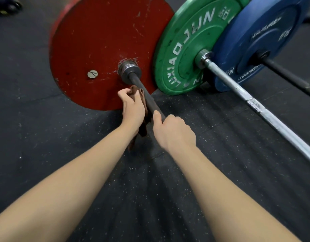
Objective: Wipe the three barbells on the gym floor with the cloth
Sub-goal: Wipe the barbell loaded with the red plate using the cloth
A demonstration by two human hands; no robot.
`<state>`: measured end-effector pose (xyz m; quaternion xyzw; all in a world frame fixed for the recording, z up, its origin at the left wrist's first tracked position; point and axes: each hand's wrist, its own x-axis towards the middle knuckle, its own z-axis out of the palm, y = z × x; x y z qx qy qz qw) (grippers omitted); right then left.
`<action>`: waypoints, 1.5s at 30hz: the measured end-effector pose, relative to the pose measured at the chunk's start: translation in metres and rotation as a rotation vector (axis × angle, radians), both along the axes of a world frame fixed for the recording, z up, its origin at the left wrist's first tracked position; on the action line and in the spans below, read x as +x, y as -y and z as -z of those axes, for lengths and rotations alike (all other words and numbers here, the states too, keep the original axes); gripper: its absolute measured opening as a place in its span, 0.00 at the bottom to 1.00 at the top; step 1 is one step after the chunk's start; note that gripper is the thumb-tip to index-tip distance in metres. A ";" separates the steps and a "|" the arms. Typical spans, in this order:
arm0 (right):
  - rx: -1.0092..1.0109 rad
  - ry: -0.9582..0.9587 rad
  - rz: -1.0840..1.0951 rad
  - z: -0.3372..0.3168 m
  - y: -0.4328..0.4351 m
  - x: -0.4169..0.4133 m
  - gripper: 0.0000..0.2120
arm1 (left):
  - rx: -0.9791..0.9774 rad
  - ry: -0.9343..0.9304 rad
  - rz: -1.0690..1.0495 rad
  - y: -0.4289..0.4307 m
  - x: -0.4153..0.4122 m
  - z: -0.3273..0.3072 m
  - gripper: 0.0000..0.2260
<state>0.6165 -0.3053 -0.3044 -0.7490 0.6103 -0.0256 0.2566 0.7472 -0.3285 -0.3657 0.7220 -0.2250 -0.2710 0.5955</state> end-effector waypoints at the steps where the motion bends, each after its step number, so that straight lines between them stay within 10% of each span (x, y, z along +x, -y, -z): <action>1: -0.003 0.025 -0.004 0.000 0.004 0.007 0.30 | -0.011 -0.006 -0.015 0.006 0.007 -0.003 0.05; 45: -0.152 -0.002 -0.075 0.011 0.006 0.014 0.26 | -0.055 0.087 -0.189 -0.007 0.019 -0.033 0.08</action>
